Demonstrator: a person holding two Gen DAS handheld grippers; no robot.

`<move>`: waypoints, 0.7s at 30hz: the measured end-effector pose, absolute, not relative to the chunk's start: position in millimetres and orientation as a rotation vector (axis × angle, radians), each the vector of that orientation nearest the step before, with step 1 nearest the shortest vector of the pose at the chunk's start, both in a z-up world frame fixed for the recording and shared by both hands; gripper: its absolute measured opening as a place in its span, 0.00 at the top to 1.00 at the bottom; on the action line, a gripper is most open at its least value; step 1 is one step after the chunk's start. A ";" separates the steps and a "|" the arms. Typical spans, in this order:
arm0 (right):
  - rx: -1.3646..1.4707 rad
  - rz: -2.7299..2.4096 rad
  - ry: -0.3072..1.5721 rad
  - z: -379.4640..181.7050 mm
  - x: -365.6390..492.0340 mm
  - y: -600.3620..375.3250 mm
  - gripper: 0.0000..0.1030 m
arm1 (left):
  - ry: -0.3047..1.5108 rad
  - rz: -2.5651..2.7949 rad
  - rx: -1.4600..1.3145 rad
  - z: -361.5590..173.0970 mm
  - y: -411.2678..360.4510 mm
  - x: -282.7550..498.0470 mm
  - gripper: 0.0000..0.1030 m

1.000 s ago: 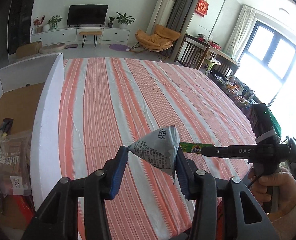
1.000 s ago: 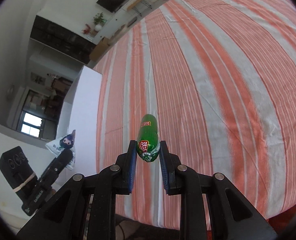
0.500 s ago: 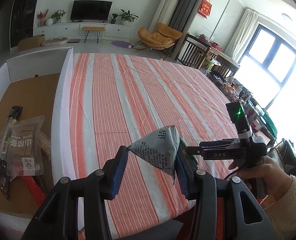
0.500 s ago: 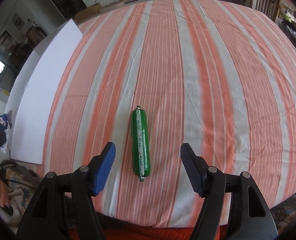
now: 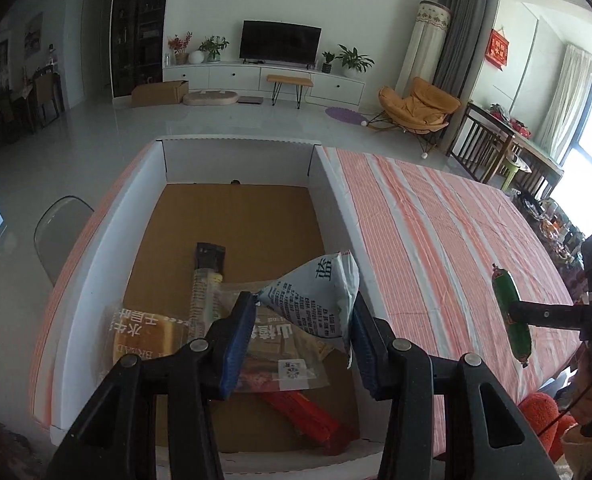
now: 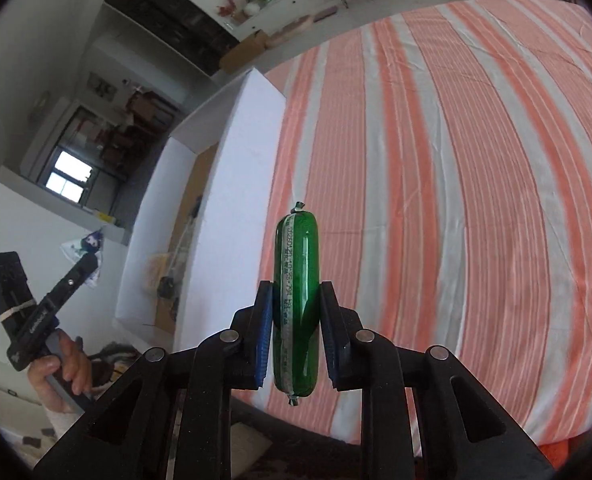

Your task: Organize snacks

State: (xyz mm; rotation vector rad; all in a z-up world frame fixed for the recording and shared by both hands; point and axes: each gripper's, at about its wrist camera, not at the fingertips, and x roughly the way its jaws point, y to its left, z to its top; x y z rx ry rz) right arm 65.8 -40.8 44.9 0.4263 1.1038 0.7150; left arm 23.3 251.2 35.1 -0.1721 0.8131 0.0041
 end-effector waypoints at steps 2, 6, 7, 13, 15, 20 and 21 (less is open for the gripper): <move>0.415 0.800 1.080 62.5 60.8 8.1 0.77 | 0.839 0.070 -0.144 21.3 262.2 27.3 0.54; 0.346 0.903 1.137 56.0 51.9 88.1 0.67 | 0.886 0.136 -0.131 -2.1 271.0 25.3 0.38; 0.306 0.891 1.150 50.7 50.7 101.7 0.42 | 0.891 0.144 -0.123 -5.4 270.8 23.3 0.25; 0.125 0.792 1.088 42.6 32.4 113.7 0.32 | 0.818 0.252 -0.012 0.3 254.9 1.8 0.03; 0.089 0.752 1.051 46.8 28.8 108.1 0.28 | 0.795 0.329 0.021 3.8 249.7 -3.6 0.03; 0.018 0.644 0.969 59.8 22.1 106.0 0.18 | 0.821 0.446 0.045 5.1 250.5 -4.4 0.00; 0.000 0.632 0.957 62.2 20.8 109.0 0.18 | 0.844 0.446 0.041 5.4 250.4 -4.0 0.00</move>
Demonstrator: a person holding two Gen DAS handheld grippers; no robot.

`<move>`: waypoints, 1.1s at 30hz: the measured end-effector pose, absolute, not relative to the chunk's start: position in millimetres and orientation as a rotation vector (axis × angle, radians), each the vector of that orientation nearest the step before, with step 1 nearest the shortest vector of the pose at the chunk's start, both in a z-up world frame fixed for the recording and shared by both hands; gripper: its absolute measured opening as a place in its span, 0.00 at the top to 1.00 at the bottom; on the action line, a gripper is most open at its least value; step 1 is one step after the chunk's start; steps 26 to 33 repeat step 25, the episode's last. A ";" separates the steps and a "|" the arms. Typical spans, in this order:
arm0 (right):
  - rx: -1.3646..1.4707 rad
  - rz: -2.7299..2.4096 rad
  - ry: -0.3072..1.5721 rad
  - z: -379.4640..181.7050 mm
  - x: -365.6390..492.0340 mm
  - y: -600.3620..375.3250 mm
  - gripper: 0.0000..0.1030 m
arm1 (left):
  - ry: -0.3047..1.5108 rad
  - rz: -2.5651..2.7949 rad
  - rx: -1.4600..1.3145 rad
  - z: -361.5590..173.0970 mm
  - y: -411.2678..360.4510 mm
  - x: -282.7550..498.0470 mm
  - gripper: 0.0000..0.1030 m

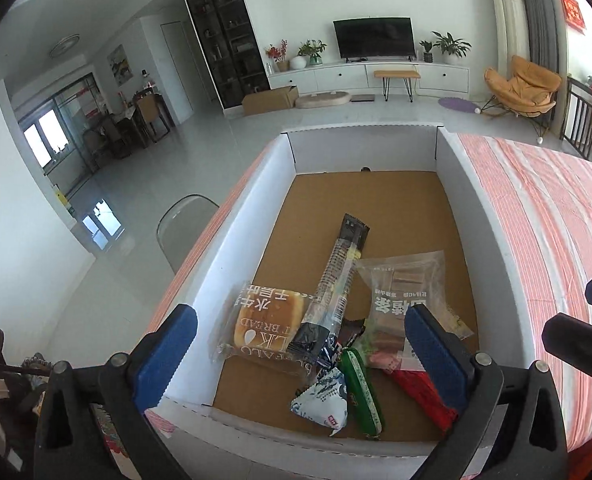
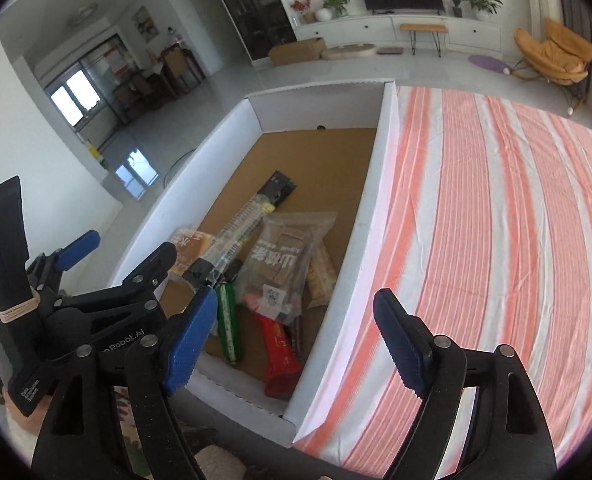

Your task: Organize snacks

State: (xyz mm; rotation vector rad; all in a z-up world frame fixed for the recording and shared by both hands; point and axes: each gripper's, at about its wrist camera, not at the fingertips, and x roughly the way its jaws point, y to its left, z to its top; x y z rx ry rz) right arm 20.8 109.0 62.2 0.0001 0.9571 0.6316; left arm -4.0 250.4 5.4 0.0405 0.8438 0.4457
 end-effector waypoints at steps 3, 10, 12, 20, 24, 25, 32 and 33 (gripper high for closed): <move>-0.056 0.605 0.942 65.8 22.8 120.7 0.18 | 0.894 0.442 -0.013 5.2 259.3 -6.2 0.01; -0.111 0.581 0.938 65.4 21.0 133.3 0.18 | 0.903 0.457 -0.060 8.2 272.5 -15.3 0.00; -0.122 0.581 0.938 63.4 21.0 136.9 0.18 | 0.899 0.461 -0.063 7.7 276.4 -17.1 0.00; -0.152 0.588 0.937 61.3 12.8 146.0 0.18 | 0.913 0.484 -0.061 2.7 283.5 -18.8 0.00; -0.162 0.592 0.941 60.2 10.2 150.0 0.18 | 0.894 0.494 -0.060 3.3 283.4 -21.7 0.00; -0.164 0.592 0.940 61.0 9.4 151.0 0.18 | 0.892 0.498 -0.055 3.4 283.5 -21.4 0.00; -0.164 0.592 0.940 61.0 9.4 151.0 0.18 | 0.892 0.498 -0.055 3.4 283.5 -21.4 0.00; -0.164 0.592 0.940 61.0 9.4 151.0 0.18 | 0.892 0.498 -0.055 3.4 283.5 -21.4 0.00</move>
